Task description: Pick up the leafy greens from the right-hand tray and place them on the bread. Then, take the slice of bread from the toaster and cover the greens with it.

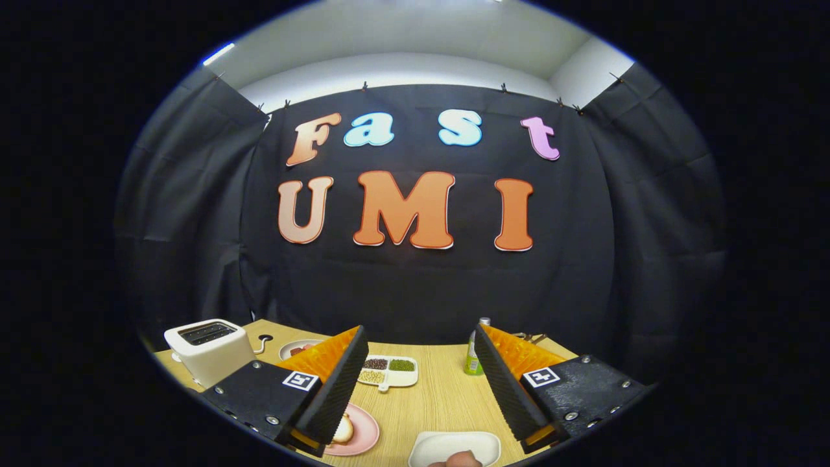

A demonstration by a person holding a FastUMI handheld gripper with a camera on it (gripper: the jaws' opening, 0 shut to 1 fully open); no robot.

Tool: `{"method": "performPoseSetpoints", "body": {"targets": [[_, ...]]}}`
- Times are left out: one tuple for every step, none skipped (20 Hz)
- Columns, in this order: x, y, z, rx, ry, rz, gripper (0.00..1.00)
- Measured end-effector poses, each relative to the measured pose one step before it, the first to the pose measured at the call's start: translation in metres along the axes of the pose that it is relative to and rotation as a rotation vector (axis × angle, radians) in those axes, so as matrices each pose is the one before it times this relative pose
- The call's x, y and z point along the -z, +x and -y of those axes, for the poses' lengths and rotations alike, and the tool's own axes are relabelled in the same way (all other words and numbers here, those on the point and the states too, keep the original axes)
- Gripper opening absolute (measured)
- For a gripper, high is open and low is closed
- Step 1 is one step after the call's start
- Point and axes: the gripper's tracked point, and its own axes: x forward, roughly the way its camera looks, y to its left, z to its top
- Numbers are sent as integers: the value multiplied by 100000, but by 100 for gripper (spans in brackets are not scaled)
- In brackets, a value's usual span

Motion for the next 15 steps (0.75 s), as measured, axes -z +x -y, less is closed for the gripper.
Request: {"method": "performPoseSetpoints", "body": {"targets": [[-444, -122, 77, 176, -686, 2167, 99], [-405, -100, 80, 76, -775, 1932, 98], [-255, -133, -98, -261, -675, 1116, 98], [-123, -147, -158, -772, -632, 328, 98], [-25, -180, -229, -838, -851, 42, 98], [-18, -54, -106, -497, -1036, 225, 98], [20, 93, -5, -7, -1128, 213, 98], [8, -39, 49, 368, -1037, 312, 99], [29, 7, -52, 191, -972, 379, 99], [-11, -127, -21, 21, -605, 339, 99], [-73, -2, -53, -312, -248, 175, 99], [61, 12, -56, -203, 80, -70, 99], [15, 90, 69, -112, 334, -19, 99], [7, -69, 90, 183, 485, 43, 100], [62, 102, 135, 202, 792, 1, 100]]}}
